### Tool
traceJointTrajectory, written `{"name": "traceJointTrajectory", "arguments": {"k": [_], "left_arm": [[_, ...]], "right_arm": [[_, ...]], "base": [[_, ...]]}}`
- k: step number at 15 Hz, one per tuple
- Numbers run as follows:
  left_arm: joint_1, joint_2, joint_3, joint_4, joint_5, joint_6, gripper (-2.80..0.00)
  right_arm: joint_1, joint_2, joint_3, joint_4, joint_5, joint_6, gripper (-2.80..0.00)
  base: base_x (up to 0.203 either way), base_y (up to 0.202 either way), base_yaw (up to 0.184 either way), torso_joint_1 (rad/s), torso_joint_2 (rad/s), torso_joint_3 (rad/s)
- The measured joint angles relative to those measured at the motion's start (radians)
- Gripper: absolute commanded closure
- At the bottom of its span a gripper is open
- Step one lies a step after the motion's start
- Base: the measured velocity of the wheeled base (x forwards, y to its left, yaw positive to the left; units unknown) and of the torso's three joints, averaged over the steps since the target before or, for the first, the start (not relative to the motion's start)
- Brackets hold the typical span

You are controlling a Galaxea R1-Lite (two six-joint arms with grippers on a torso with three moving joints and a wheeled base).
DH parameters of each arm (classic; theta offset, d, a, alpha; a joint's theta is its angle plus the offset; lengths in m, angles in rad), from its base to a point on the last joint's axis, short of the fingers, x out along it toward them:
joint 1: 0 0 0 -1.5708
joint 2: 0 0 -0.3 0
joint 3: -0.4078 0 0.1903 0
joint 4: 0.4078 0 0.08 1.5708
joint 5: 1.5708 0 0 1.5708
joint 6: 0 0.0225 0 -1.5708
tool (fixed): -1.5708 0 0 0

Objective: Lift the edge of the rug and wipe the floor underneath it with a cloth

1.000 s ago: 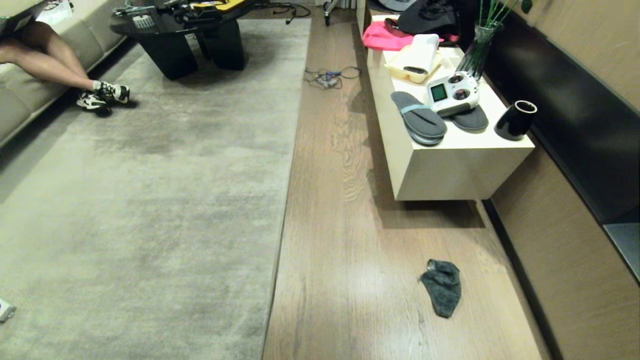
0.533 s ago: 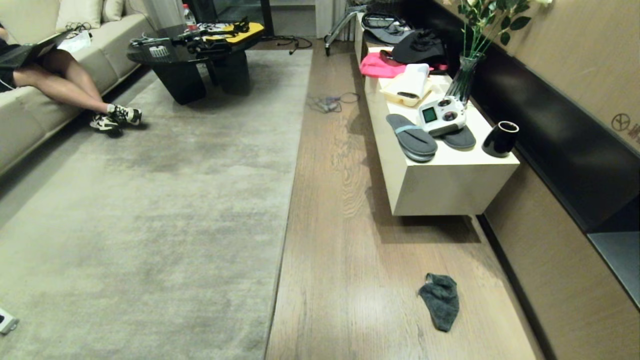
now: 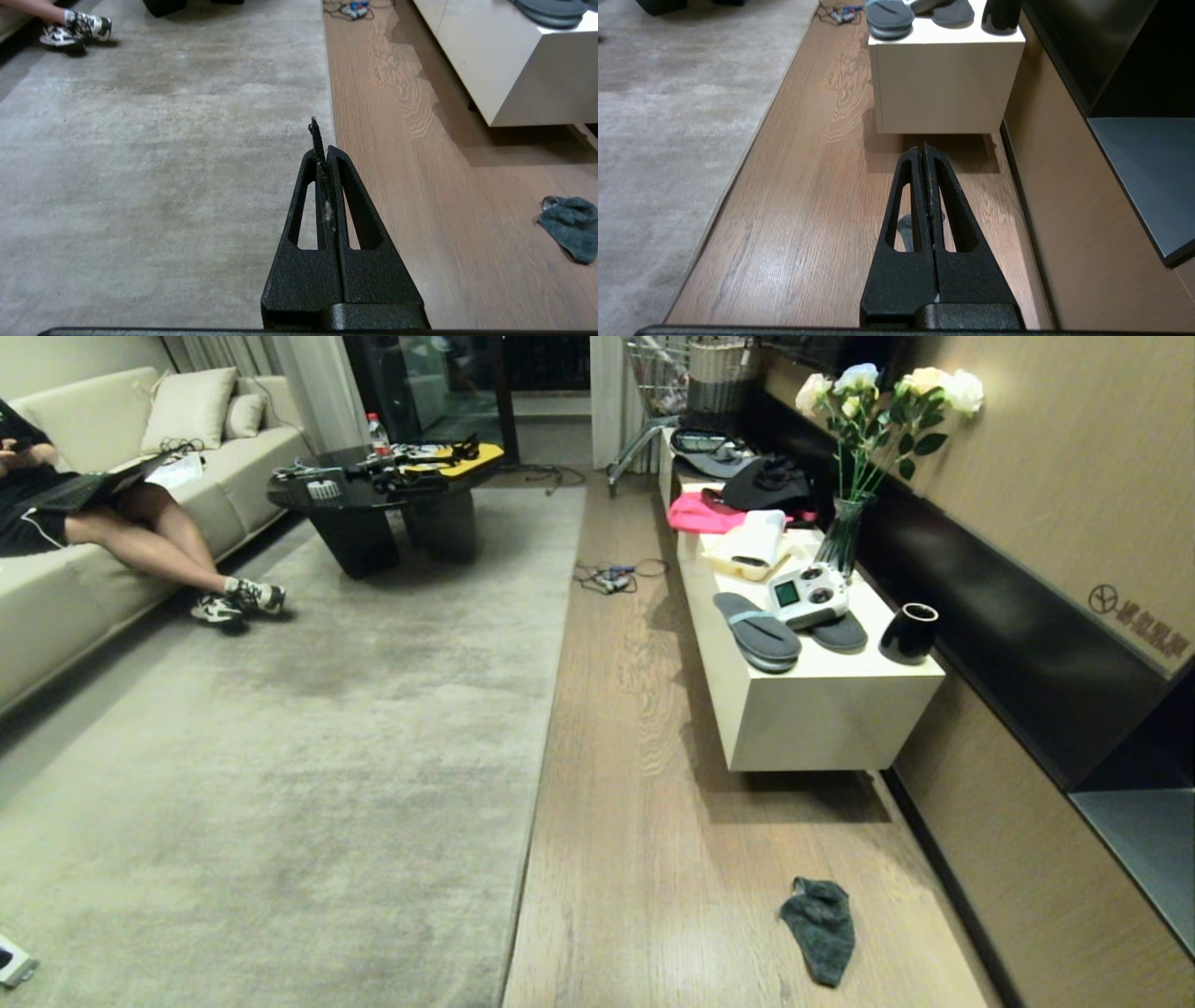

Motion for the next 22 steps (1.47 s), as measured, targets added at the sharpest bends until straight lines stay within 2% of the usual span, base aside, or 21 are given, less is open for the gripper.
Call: {"name": "traceJointTrajectory", "arguments": {"k": [22], "left_arm": [[0.000,0.000,0.000,0.000,0.000,0.000,0.00]], "right_arm": [[0.000,0.000,0.000,0.001,0.000,0.000,0.00]], "base": [[0.000,0.000,0.000,0.001,0.00,0.010]]}}
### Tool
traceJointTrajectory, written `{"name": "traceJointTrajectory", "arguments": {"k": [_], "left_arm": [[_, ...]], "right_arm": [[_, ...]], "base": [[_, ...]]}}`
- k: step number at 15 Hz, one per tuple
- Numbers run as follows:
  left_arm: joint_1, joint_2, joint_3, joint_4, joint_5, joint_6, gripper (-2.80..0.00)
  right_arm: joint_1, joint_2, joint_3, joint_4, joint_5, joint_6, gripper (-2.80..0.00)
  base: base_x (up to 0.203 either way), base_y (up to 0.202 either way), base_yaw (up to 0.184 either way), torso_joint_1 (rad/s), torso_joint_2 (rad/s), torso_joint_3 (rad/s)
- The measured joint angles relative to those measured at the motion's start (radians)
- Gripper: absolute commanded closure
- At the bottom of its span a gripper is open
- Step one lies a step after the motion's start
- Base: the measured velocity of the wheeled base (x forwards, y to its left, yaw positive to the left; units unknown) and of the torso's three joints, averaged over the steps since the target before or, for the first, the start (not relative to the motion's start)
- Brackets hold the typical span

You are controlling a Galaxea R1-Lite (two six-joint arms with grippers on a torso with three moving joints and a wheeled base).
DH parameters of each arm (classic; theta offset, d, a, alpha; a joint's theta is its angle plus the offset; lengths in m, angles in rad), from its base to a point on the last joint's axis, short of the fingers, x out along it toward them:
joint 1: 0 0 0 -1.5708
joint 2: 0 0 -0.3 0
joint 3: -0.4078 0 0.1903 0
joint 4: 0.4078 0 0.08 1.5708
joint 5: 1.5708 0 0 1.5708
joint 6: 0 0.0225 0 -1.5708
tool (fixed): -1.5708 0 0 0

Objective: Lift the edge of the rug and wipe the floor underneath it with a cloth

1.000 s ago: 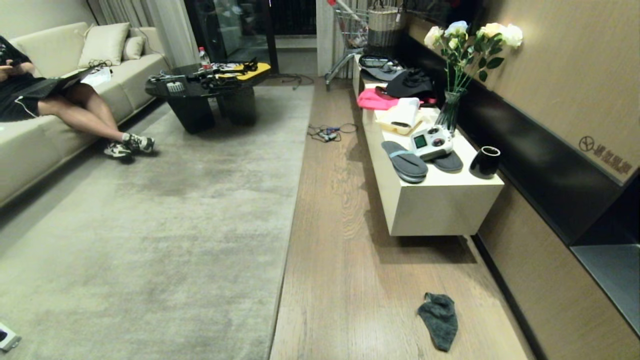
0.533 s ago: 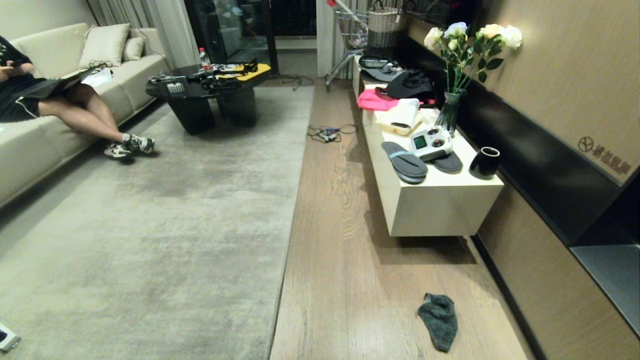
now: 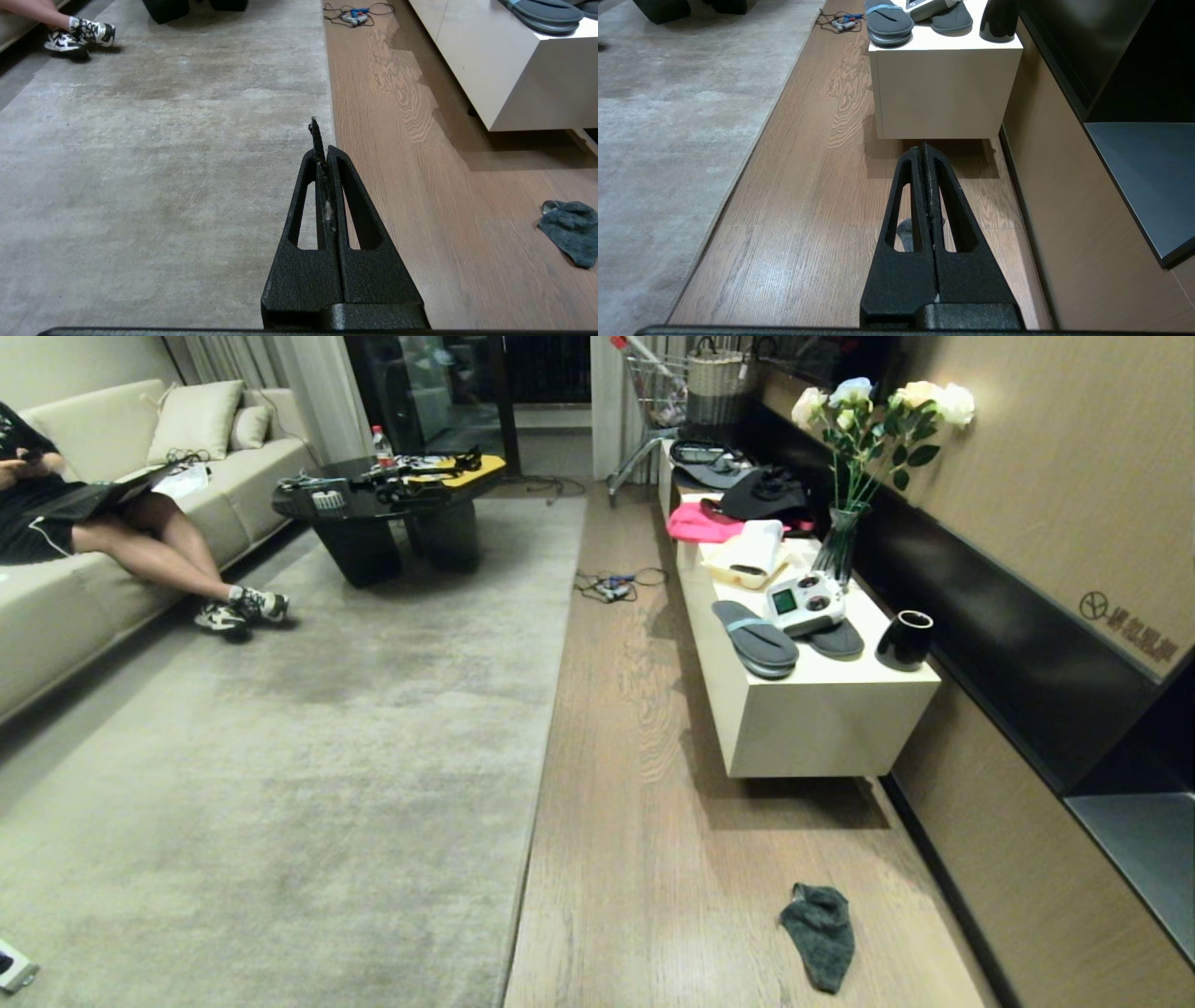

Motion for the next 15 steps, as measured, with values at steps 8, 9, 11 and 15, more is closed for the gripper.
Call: {"name": "traceJointTrajectory", "arguments": {"k": [8,9,11,15], "left_arm": [[0.000,0.000,0.000,0.001,0.000,0.000,0.00],[0.000,0.000,0.000,0.000,0.000,0.000,0.00],[0.000,0.000,0.000,0.000,0.000,0.000,0.00],[0.000,0.000,0.000,0.000,0.000,0.000,0.00]], "right_arm": [[0.000,0.000,0.000,-0.001,-0.001,0.017,0.00],[0.000,0.000,0.000,-0.002,-0.001,0.017,0.00],[0.000,0.000,0.000,-0.002,-0.002,0.018,0.00],[0.000,0.000,0.000,-0.002,-0.002,0.018,0.00]], "base": [[0.000,0.000,0.000,-0.002,-0.02,-0.025],[0.000,0.000,0.000,-0.027,-0.26,-0.315],[0.000,0.000,0.000,-0.023,-0.37,-0.389],[0.000,0.000,0.000,0.015,-0.43,-0.408]]}}
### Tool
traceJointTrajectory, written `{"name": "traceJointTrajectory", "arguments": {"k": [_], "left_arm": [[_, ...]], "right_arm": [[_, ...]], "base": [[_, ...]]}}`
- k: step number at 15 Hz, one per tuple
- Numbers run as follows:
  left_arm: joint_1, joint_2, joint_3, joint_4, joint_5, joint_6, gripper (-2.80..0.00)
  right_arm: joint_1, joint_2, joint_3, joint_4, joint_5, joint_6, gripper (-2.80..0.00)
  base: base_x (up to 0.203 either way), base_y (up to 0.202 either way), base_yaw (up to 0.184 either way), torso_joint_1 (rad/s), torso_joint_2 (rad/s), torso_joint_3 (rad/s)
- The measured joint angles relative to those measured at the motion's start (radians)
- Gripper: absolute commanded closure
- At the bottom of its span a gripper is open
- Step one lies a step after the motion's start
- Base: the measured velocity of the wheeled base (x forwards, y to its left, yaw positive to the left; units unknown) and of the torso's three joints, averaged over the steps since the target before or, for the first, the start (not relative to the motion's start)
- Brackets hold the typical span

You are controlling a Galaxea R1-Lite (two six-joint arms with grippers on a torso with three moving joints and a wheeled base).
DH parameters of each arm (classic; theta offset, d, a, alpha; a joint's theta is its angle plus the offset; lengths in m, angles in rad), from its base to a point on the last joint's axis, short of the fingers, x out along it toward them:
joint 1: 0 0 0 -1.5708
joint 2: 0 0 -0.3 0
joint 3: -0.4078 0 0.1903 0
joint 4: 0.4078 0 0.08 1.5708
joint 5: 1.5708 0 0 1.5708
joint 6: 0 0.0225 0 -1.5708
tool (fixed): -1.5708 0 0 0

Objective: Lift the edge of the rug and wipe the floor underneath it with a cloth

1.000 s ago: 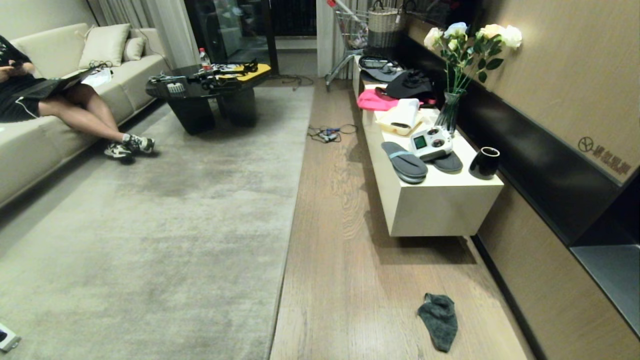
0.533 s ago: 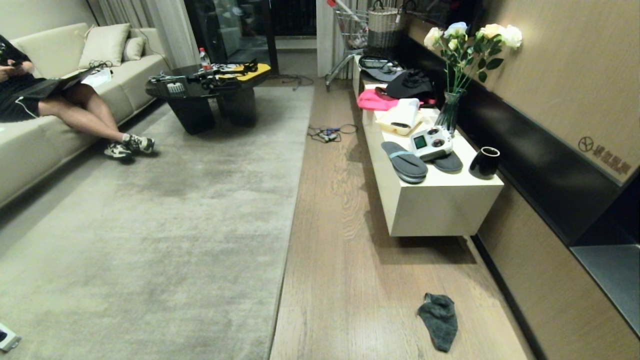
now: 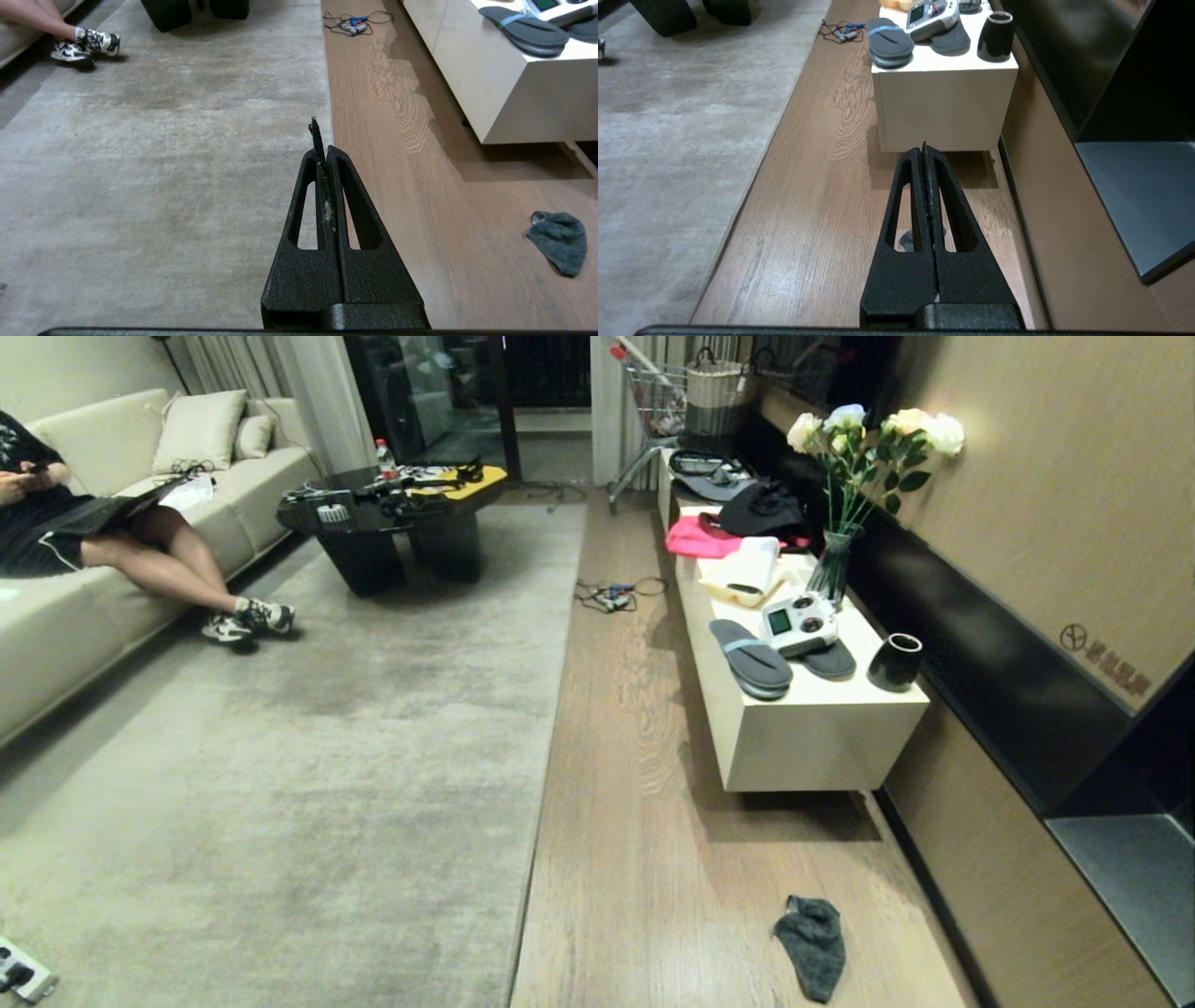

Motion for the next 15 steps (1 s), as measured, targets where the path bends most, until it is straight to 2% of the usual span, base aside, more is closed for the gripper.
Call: {"name": "traceJointTrajectory", "arguments": {"k": [8,15], "left_arm": [[0.000,0.000,0.000,0.000,0.000,0.000,0.00],[0.000,0.000,0.000,0.000,0.000,0.000,0.00]], "right_arm": [[0.000,0.000,0.000,0.000,0.000,0.001,0.00],[0.000,0.000,0.000,0.000,0.000,0.002,0.00]], "base": [[0.000,0.000,0.000,0.091,-0.46,-0.381],[0.000,0.000,0.000,0.164,-0.52,-0.359]]}}
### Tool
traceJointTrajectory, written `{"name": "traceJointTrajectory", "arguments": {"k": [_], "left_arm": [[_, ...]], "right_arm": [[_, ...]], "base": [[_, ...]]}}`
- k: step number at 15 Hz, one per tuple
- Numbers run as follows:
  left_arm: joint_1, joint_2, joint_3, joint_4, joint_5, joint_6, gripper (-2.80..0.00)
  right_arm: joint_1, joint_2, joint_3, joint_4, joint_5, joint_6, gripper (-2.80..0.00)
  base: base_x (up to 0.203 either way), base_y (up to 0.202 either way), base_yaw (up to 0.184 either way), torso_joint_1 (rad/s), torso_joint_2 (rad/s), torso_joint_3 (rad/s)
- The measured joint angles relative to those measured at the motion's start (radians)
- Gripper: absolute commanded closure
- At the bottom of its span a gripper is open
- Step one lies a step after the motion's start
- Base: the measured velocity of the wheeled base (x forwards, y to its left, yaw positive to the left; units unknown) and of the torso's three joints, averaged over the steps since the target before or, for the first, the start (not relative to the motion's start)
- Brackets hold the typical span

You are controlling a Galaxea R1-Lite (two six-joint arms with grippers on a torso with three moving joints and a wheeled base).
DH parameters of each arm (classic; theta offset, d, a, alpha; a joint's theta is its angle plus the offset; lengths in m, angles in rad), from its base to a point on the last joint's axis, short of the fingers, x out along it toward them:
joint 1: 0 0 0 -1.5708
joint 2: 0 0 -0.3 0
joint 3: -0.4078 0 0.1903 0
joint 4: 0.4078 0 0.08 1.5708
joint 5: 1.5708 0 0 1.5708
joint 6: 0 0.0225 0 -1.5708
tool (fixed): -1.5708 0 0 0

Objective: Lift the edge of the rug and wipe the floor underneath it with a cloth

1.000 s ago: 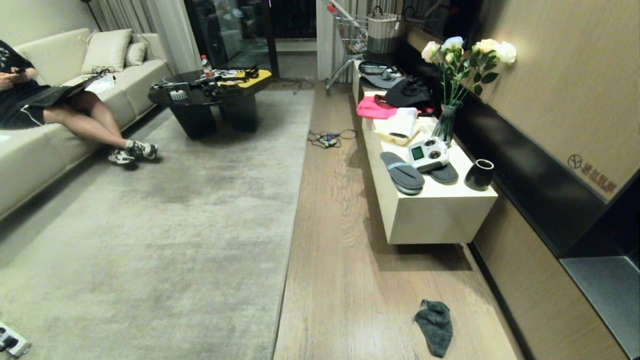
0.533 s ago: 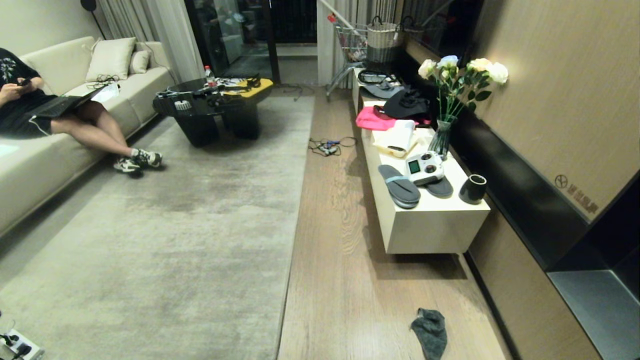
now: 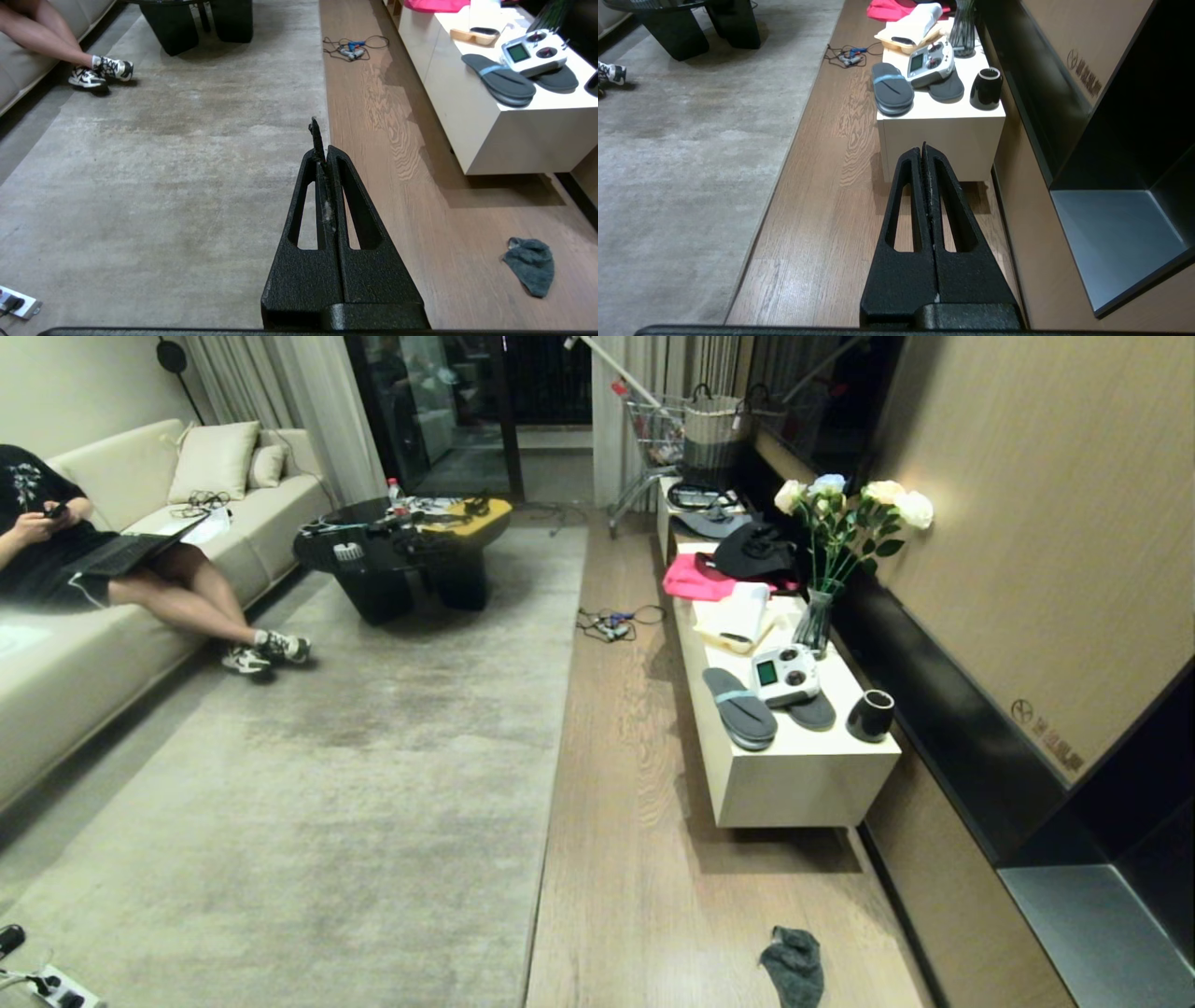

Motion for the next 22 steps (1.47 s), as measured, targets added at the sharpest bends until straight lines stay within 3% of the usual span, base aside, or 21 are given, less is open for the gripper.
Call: {"name": "traceJointTrajectory", "arguments": {"k": [9,19,22], "left_arm": [[0.000,0.000,0.000,-0.001,0.000,0.001,0.00],[0.000,0.000,0.000,0.000,0.000,0.001,0.00],[0.000,0.000,0.000,0.000,0.000,0.000,0.00]], "right_arm": [[0.000,0.000,0.000,0.000,0.000,-0.001,0.00],[0.000,0.000,0.000,0.000,0.000,0.000,0.00],[0.000,0.000,0.000,0.000,0.000,-0.001,0.00]], "base": [[0.000,0.000,0.000,0.211,-0.55,-0.344],[0.000,0.000,0.000,0.146,-0.35,-0.198],[0.000,0.000,0.000,0.000,0.00,0.000]]}}
